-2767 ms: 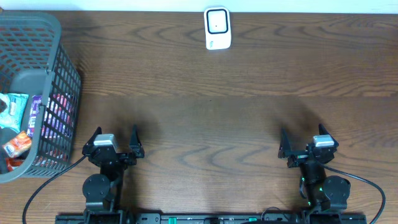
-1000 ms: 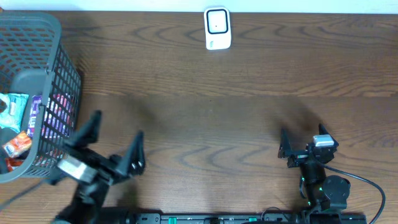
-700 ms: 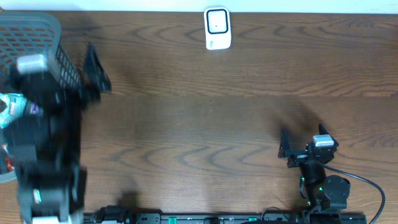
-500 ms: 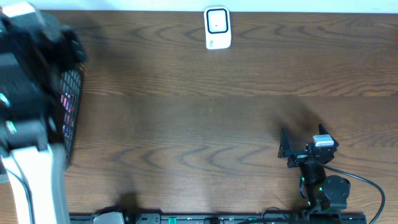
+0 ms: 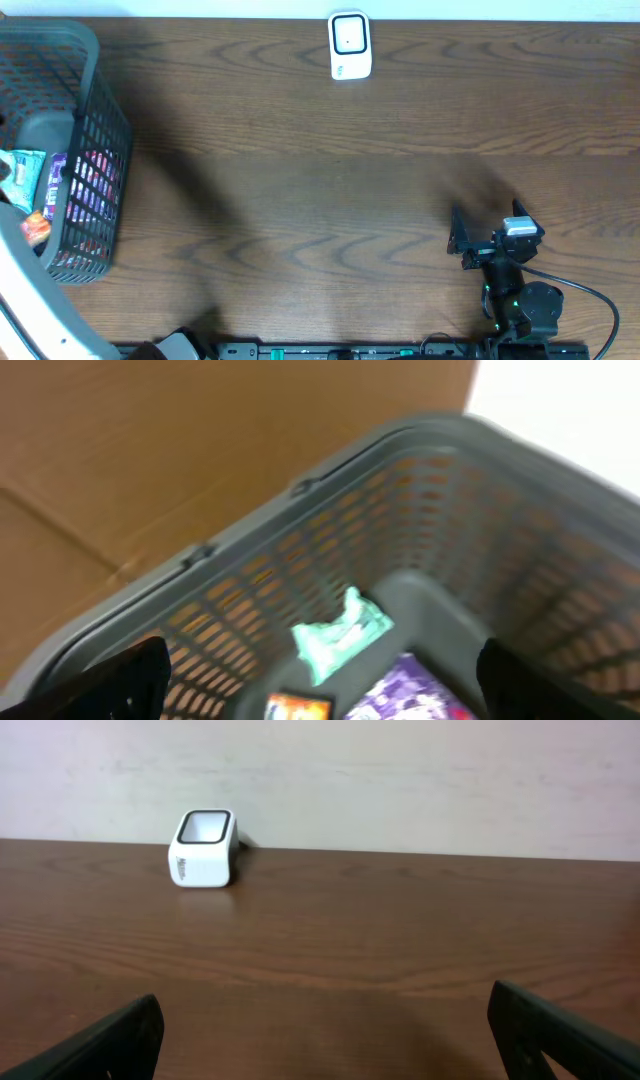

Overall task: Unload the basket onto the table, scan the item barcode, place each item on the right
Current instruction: 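Move the left gripper over the grey basket and lower inside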

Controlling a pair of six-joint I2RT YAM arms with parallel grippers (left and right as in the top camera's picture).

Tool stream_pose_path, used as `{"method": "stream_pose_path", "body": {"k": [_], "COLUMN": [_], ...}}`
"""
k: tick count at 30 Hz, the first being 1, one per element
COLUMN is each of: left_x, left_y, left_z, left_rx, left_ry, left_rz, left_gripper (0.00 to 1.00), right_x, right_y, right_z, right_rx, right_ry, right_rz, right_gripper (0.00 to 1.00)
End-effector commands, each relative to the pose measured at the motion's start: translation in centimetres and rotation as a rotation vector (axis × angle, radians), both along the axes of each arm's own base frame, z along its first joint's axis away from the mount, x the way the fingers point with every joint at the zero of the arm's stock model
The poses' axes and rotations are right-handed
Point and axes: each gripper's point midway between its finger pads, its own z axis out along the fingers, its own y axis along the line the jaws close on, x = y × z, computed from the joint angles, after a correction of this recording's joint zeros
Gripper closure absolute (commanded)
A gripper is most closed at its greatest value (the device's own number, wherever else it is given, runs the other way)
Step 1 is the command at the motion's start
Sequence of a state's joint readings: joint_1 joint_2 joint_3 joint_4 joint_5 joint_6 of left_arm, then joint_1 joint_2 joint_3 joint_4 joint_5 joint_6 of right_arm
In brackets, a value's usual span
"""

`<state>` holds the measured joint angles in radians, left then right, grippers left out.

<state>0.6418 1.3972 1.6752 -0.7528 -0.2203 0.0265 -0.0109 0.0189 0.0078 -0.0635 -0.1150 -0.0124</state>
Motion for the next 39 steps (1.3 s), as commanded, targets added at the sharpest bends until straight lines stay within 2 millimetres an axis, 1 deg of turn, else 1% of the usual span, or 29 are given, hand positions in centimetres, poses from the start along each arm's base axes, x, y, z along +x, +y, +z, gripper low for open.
{"method": "stream_pose_path", "body": {"k": [1, 3, 5, 11, 14, 16, 20, 24, 27, 28, 33, 35, 39], "left_x": [-0.3, -0.3, 0.1, 1.6, 2.2, 2.1, 1.8, 0.7, 0.1, 0.1, 1.5, 1.5, 1.7], "left_y": [1.0, 0.7, 0.6, 2.0, 2.4, 2.4, 3.3, 5.0, 5.9, 5.9, 5.6, 5.6, 5.7], "left_z": [-0.9, -1.6, -2.3, -6.2, -7.2, -7.8, -8.5, -9.7, -10.4, -10.5, -10.4, -10.5, -11.6], "left_rx": [-0.020, -0.042, -0.064, -0.102, -0.120, -0.137, -0.148, -0.176, -0.204, -0.210, -0.229, -0.230, -0.249], "left_ry": [0.027, 0.046, 0.057, 0.173, 0.177, 0.188, 0.199, 0.208, 0.196, 0.194, 0.144, 0.147, 0.167], "left_rz": [0.031, 0.021, 0.002, -0.026, -0.019, -0.013, 0.009, 0.061, 0.102, 0.099, 0.041, 0.042, 0.043], "left_gripper": [0.02, 0.02, 0.02, 0.02, 0.02, 0.02, 0.02, 0.02, 0.02, 0.02, 0.02, 0.02, 0.02], "right_x": [0.0, 0.0, 0.0, 0.0, 0.0, 0.0, 0.0, 0.0, 0.0, 0.0, 0.0, 0.0, 0.0], "right_y": [-0.4, -0.4, -0.4, -0.4, -0.4, -0.4, -0.4, -0.4, -0.4, -0.4, -0.4, -0.4, -0.4], "right_z": [-0.1, -0.1, -0.1, -0.1, -0.1, -0.1, -0.1, -0.1, -0.1, -0.1, -0.1, -0.1, -0.1], "right_rx": [-0.012, -0.012, -0.012, -0.012, -0.012, -0.012, -0.012, -0.012, -0.012, -0.012, -0.012, -0.012, -0.012], "right_ry": [0.002, 0.002, 0.002, 0.002, 0.002, 0.002, 0.002, 0.002, 0.002, 0.002, 0.002, 0.002, 0.002], "right_rz": [-0.016, -0.016, -0.016, -0.016, -0.016, -0.016, -0.016, -0.016, -0.016, -0.016, -0.016, -0.016, -0.016], "right_gripper": [0.01, 0.01, 0.01, 0.01, 0.01, 0.01, 0.01, 0.01, 0.01, 0.01, 0.01, 0.01, 0.01]}}
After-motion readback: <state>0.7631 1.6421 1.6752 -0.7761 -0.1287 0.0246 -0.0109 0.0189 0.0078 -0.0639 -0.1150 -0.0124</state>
